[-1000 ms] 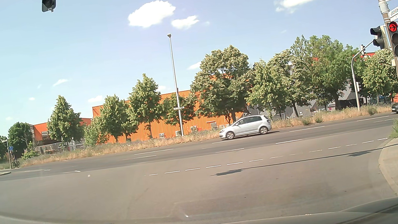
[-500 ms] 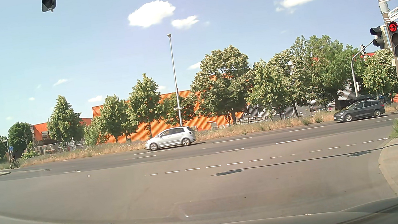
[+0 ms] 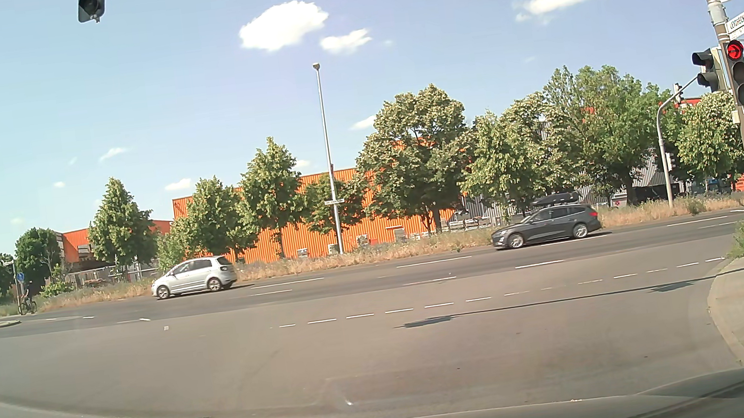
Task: Follow the waypoints while adhering to traffic rules and regulations
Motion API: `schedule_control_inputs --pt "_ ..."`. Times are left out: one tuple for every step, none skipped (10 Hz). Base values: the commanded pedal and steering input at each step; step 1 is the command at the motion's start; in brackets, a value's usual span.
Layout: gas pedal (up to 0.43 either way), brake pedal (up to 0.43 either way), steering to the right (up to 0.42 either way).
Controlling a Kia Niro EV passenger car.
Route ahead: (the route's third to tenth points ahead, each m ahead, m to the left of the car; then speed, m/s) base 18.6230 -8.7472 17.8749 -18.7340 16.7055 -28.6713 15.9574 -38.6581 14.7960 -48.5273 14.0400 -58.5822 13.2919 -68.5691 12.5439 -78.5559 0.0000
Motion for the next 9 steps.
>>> schedule_control_inputs --pt "0.0 0.244 0.02" --pt "0.0 0.244 0.02" --pt "0.0 0.244 0.021" --pt "0.0 0.244 0.021" --pt "0.0 0.244 0.021" --pt "0.0 0.244 0.021" --pt "0.0 0.244 0.021" --pt "0.0 0.244 0.021" --pt "0.0 0.244 0.021"
